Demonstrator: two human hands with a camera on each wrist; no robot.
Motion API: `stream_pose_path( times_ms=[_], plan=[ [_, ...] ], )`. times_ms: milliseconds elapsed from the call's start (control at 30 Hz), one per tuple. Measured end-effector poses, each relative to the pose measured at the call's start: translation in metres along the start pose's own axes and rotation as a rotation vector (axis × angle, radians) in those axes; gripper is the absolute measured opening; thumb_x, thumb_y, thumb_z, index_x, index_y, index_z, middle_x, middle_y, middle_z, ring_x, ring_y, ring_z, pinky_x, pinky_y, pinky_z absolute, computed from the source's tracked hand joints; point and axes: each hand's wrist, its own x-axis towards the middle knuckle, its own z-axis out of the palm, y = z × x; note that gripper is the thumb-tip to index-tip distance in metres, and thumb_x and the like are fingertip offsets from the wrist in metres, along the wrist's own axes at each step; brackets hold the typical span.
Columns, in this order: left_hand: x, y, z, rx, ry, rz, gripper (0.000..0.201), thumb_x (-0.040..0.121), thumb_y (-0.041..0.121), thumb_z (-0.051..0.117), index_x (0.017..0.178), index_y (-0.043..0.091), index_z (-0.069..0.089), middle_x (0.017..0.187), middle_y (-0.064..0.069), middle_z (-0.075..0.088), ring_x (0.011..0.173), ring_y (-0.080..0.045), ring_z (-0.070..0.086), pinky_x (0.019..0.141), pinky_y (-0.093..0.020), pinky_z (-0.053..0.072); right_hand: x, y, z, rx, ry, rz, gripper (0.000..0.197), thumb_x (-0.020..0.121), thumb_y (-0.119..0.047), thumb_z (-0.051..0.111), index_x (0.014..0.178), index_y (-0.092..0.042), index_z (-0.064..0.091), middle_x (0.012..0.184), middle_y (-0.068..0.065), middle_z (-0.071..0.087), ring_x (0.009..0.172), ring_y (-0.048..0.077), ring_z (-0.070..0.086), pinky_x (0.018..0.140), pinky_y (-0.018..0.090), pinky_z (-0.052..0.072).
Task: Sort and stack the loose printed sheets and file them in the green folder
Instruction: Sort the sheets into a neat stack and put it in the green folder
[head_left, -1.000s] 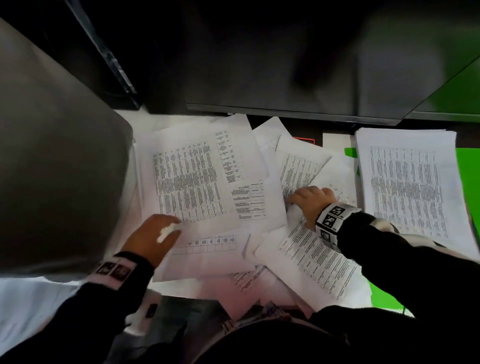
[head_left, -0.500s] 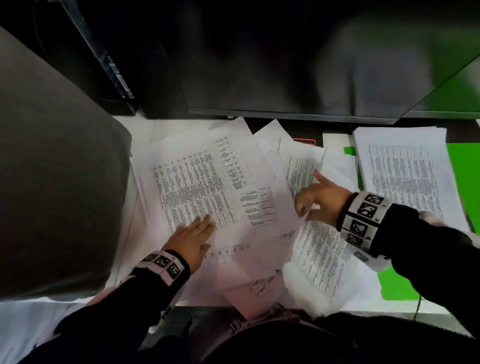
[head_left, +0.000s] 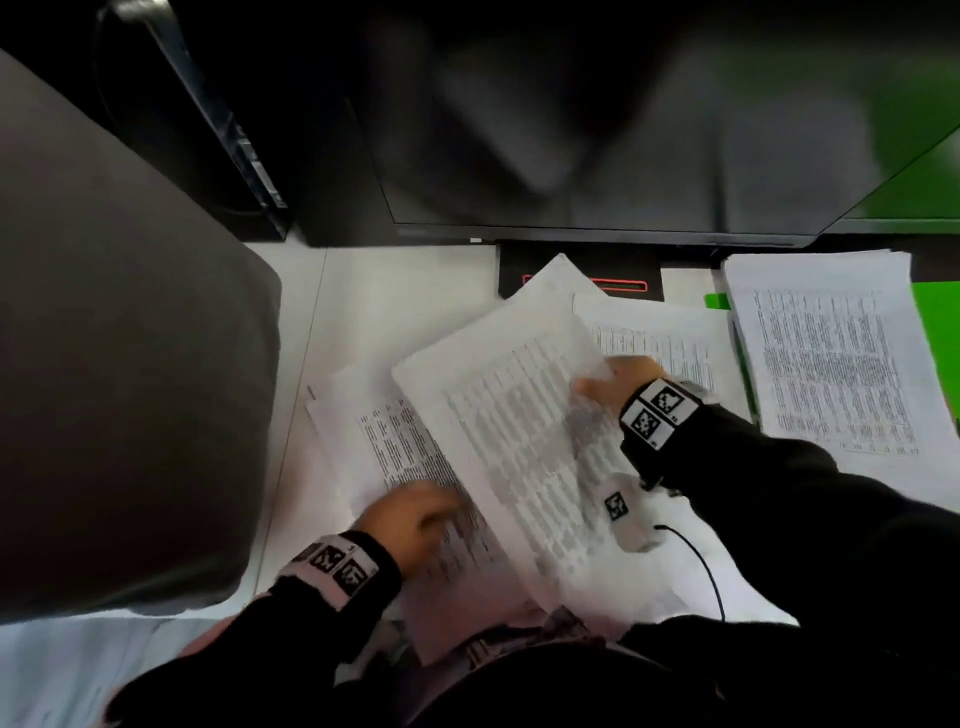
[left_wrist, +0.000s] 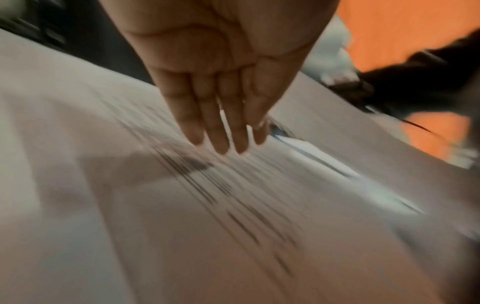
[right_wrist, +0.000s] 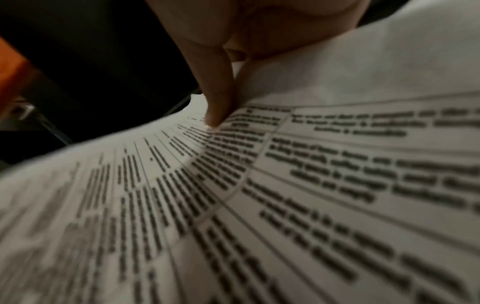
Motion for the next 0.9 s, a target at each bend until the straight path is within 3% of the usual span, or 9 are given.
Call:
stream_pose_path(
  times_ms=[100, 167, 233, 400, 533, 633, 700, 800, 900],
  plan=[
    [0.002, -0.022, -0.015, -0.053, 0.363, -0.437, 0.029, 0.076, 0.006, 0.06, 0.102, 0.015, 0.069, 0.11, -0.012, 0.06, 0.103, -0.026, 0.057, 0.097, -0.029, 0.043, 0.001, 0.006, 0.027, 0.041, -0.113, 0.071, 0.043, 0.084, -0.036, 0.063, 0.116, -0.008, 0.061, 0.107, 0.011, 0.065, 0.091, 0.025, 0.058, 0.076, 0.027, 0.046],
    [0.002, -0.031, -0.027, -0.196, 0.432, -0.739, 0.041, 0.074, 0.01, 0.065, 0.114, 0.017, 0.062, 0.12, -0.015, 0.054, 0.109, -0.03, 0.056, 0.1, -0.034, 0.043, 0.002, 0.005, 0.039, 0.038, -0.135, 0.094, 0.047, 0.084, -0.04, 0.061, 0.121, -0.012, 0.059, 0.117, 0.01, 0.064, 0.102, 0.027, 0.059, 0.09, 0.032, 0.046],
    [0.001, -0.031, -0.032, -0.381, 0.468, -0.873, 0.05, 0.075, 0.01, 0.066, 0.123, 0.013, 0.055, 0.123, -0.014, 0.054, 0.107, -0.027, 0.055, 0.095, -0.029, 0.042, 0.004, 0.003, 0.045, 0.014, -0.169, 0.096, 0.049, 0.086, -0.043, 0.057, 0.126, -0.014, 0.056, 0.123, 0.009, 0.062, 0.109, 0.027, 0.058, 0.097, 0.034, 0.044],
    [0.001, -0.024, -0.023, -0.658, 0.628, -0.894, 0.055, 0.077, 0.003, 0.067, 0.127, 0.014, 0.047, 0.083, -0.001, 0.056, 0.076, -0.022, 0.055, 0.073, -0.026, 0.041, -0.004, -0.011, 0.053, 0.102, -0.311, 0.007, 0.048, 0.078, -0.036, 0.071, 0.119, -0.014, 0.061, 0.102, 0.004, 0.067, 0.096, 0.023, 0.062, 0.09, 0.032, 0.047],
    [0.0, -0.023, -0.02, -0.671, 0.678, -0.827, 0.057, 0.078, 0.003, 0.066, 0.127, 0.019, 0.04, 0.063, 0.003, 0.049, 0.059, -0.014, 0.052, 0.062, -0.024, 0.042, -0.008, -0.012, 0.052, 0.038, -0.309, 0.015, 0.058, 0.068, -0.048, 0.076, 0.113, -0.013, 0.063, 0.101, 0.005, 0.068, 0.1, 0.026, 0.064, 0.092, 0.036, 0.048],
    [0.0, -0.027, -0.025, -0.687, 0.665, -0.753, 0.064, 0.08, 0.005, 0.067, 0.134, 0.018, 0.036, 0.065, -0.001, 0.056, 0.069, -0.021, 0.058, 0.08, -0.033, 0.045, -0.014, -0.007, 0.034, 0.165, -0.213, 0.064, 0.054, 0.07, -0.046, 0.075, 0.109, -0.01, 0.063, 0.089, 0.001, 0.066, 0.082, 0.019, 0.06, 0.072, 0.026, 0.046],
    [0.003, -0.026, -0.029, -0.681, 0.652, -0.711, 0.055, 0.082, 0.007, 0.066, 0.131, 0.015, 0.043, 0.069, 0.001, 0.059, 0.078, -0.024, 0.062, 0.081, -0.029, 0.044, -0.015, 0.002, 0.016, 0.231, -0.134, 0.104, 0.048, 0.074, -0.047, 0.071, 0.106, -0.011, 0.064, 0.073, -0.003, 0.059, 0.065, 0.011, 0.052, 0.056, 0.022, 0.037],
    [0.016, -0.023, -0.044, -0.524, 0.55, -0.656, 0.029, 0.086, 0.01, 0.062, 0.114, 0.013, 0.06, 0.084, -0.003, 0.061, 0.084, -0.021, 0.059, 0.079, -0.026, 0.046, -0.017, 0.028, -0.007, 0.289, -0.001, 0.198, 0.058, 0.075, -0.059, 0.062, 0.108, -0.012, 0.061, 0.077, 0.002, 0.06, 0.063, 0.016, 0.053, 0.062, 0.027, 0.041],
    [0.038, -0.037, -0.059, -0.149, 0.446, -0.563, 0.028, 0.082, 0.02, 0.066, 0.11, 0.021, 0.064, 0.113, -0.008, 0.06, 0.102, -0.025, 0.057, 0.097, -0.037, 0.045, -0.023, 0.059, -0.018, 0.32, 0.1, 0.271, 0.064, 0.076, -0.061, 0.059, 0.114, -0.009, 0.06, 0.07, 0.002, 0.058, 0.063, 0.019, 0.054, 0.072, 0.031, 0.042]
  ],
)
